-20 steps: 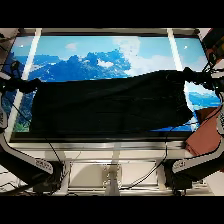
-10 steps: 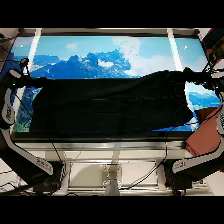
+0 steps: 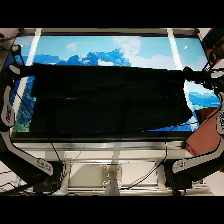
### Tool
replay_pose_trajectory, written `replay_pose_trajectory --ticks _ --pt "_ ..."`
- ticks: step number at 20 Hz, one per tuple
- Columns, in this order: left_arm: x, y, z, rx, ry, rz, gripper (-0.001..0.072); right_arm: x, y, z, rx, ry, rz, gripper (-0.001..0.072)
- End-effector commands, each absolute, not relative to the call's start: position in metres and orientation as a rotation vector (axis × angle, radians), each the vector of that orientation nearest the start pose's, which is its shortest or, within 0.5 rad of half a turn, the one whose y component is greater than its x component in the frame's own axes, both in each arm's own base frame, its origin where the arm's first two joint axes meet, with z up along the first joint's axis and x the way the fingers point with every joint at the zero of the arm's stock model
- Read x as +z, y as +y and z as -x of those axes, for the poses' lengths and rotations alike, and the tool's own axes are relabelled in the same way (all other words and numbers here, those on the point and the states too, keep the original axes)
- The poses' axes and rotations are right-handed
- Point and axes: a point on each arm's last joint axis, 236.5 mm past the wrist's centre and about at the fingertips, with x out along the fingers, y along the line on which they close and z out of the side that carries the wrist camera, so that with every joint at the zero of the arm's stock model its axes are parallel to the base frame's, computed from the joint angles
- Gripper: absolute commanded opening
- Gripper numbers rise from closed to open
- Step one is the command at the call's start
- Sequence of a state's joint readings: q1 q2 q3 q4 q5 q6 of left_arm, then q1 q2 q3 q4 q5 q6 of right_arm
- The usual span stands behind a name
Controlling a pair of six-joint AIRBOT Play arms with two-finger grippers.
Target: Fold the clothes and pants, and hang the long-sleeved shirts on hangers.
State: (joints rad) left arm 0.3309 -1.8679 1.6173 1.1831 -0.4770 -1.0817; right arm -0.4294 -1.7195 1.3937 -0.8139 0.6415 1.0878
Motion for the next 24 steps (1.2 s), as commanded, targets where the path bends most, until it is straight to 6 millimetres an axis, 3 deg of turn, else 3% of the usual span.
replay_pose_trajectory --ticks 1,6,7,8,9,10,12,14,17,18,19,20,21,23,24 --pt "0.015 0.177 -0.62 0.145 0.589 0.014 0.0028 -0.015 -0.149 -0.554 -0.089 0.722 -0.481 0.0031" --pt "0.003 0.177 -0.62 0.143 0.606 0.018 0.0055 -0.015 -0.149 -0.554 -0.087 0.724 -0.481 0.0032" --pt "0.003 0.176 -0.62 0.142 0.606 0.017 0.0312 -0.015 -0.149 -0.554 -0.087 0.724 -0.482 0.0068" --pt "0.003 0.176 -0.62 0.141 0.607 0.017 0.0677 -0.015 -0.148 -0.554 -0.086 0.725 -0.484 0.0293" --pt "0.003 0.173 -0.62 0.138 0.611 0.027 0.0712 -0.015 -0.148 -0.554 -0.087 0.724 -0.488 0.0497" --pt "0.002 0.172 -0.618 0.131 0.622 0.027 0.0712 -0.016 -0.148 -0.553 -0.085 0.727 -0.49 0.0511" --pt "0.005 0.168 -0.615 0.119 0.635 0.03 0.0711 -0.014 -0.147 -0.553 -0.083 0.727 -0.49 0.0512" --pt "0.023 0.166 -0.612 0.113 0.622 0.025 0.0709 0.0 -0.148 -0.552 -0.081 0.705 -0.478 0.0512" --pt "0.068 0.167 -0.599 0.109 0.587 0.016 0.0696 0.049 -0.16 -0.544 -0.094 0.634 -0.424 0.0503" --pt "0.083 0.164 -0.591 0.097 0.592 0.016 0.0673 0.067 -0.162 -0.536 -0.091 0.624 -0.391 0.0422" --pt "0.096 0.16 -0.58 0.082 0.608 0.014 0.0494 0.084 -0.163 -0.525 -0.084 0.627 -0.353 0.03" --pt "0.107 0.157 -0.566 0.066 0.637 0.007 0.0219 0.1 -0.164 -0.512 -0.079 0.635 -0.311 0.0185" --pt "0.118 0.156 -0.553 0.057 0.654 0.006 0.0022 0.116 -0.164 -0.499 -0.076 0.637 -0.277 0.0129" --pt "0.138 0.152 -0.529 0.038 0.686 0.009 0.0027 0.148 -0.162 -0.471 -0.074 0.644 -0.216 0.0036" --pt "0.145 0.151 -0.516 0.03 0.706 0.011 0.0026 0.158 -0.16 -0.455 -0.071 0.66 -0.194 0.0031"
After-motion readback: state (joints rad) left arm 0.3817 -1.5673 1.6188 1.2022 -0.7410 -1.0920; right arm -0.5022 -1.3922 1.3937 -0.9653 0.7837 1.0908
